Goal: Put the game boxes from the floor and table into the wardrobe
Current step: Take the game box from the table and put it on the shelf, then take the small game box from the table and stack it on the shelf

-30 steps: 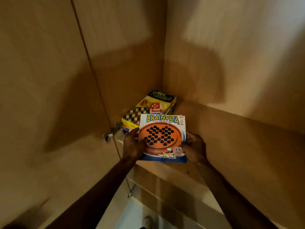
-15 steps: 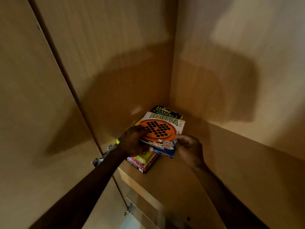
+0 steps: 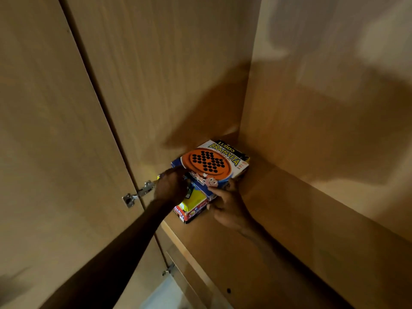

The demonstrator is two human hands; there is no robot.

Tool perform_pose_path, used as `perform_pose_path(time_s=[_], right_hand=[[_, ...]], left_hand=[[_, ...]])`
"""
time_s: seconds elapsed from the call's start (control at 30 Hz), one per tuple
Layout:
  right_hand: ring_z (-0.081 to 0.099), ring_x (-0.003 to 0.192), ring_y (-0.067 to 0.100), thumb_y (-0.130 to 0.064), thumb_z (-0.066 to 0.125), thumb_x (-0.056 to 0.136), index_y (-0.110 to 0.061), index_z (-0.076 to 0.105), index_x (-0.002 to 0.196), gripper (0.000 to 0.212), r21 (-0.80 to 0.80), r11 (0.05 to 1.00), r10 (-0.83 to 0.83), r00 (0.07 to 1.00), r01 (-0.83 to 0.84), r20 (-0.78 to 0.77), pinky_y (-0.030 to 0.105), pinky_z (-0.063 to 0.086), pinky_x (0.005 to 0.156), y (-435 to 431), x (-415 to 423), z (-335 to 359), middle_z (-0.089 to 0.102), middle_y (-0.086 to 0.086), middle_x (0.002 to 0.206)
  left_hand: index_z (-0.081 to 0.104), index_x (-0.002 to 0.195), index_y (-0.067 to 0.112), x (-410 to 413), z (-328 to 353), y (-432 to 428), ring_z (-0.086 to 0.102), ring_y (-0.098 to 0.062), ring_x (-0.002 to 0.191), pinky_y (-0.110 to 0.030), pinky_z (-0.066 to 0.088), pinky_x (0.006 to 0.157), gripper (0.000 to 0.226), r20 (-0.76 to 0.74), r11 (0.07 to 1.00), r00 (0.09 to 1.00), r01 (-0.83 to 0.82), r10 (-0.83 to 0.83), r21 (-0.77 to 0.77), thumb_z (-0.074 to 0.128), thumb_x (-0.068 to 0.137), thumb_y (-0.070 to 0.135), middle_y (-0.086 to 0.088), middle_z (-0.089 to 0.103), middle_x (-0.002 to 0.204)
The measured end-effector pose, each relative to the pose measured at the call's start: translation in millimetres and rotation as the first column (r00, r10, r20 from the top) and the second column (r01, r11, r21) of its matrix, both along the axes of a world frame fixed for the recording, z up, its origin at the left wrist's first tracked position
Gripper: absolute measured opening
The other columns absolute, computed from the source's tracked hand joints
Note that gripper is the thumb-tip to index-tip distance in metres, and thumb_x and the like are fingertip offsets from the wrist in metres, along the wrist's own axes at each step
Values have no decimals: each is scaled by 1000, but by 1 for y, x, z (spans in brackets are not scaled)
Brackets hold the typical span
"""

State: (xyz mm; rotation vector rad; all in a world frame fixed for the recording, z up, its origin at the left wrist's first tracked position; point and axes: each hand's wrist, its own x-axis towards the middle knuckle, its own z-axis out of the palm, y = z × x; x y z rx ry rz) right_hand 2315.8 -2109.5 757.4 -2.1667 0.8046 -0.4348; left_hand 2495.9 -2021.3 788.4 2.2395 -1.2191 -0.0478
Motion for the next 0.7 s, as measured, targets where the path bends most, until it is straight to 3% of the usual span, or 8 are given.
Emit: perform_pose_path(time_s=[0.13,0.23,0.33,0.4,0.53,0.63,0.7], right_hand=[[20,148,20,-26,70,85,-30,51,138,57,26,999,31,999,-31,14,40,44,111,2,-6,1,3,-6,160],[33,141,17,-23,67,87,-23,59,132,46,4,1000,-7,995,7,98,32,38,112,17,-15,5,29,3,153],[56,119,15,-19,68,86,-19,65,123,38,47,999,6,979,-16,205,29,48,99,48,-24,-2,56,-1,129],[61,108,7,-21,67,87,-22,64,125,38,162,983,55,980,-86,190,25,52,91,77,-28,-11,62,-9,121],[65,99,4,-22,65,88,-20,65,122,35,322,921,191,974,-221,122,15,51,80,150,-27,-30,70,-8,111],[67,94,8,-23,66,86,-22,68,119,32,375,872,303,948,-316,95,21,53,80,204,-23,-47,72,-4,103],[68,93,9,-25,67,86,-23,68,117,31,399,838,375,924,-372,76,24,54,81,241,-20,-56,72,-4,100]], left_hand=[[68,117,28,-20,4,22,70,-21,89,-34,57,71,27,-131,996,990,-62,54,-62,58,93,26,0,72,112],[68,118,29,-40,-8,59,65,-11,104,-32,53,85,29,-217,981,968,-151,123,-119,59,91,37,13,68,117],[69,115,26,-62,-29,111,65,-7,101,-24,51,77,28,-349,954,916,-261,196,-149,61,89,32,13,70,113],[71,113,24,-80,-43,153,67,-4,96,-19,48,71,24,-417,931,874,-335,249,-145,63,90,26,13,72,107],[71,109,22,-115,-69,244,67,-1,91,-23,54,75,19,-535,843,755,-520,380,-136,66,90,23,9,73,100],[72,106,20,-136,-83,309,67,-3,91,-13,48,74,17,-608,747,640,-655,469,-114,67,90,19,7,74,100],[72,106,22,-150,-91,354,68,-5,94,-15,47,76,17,-644,675,569,-730,511,-109,67,90,20,8,74,100]])
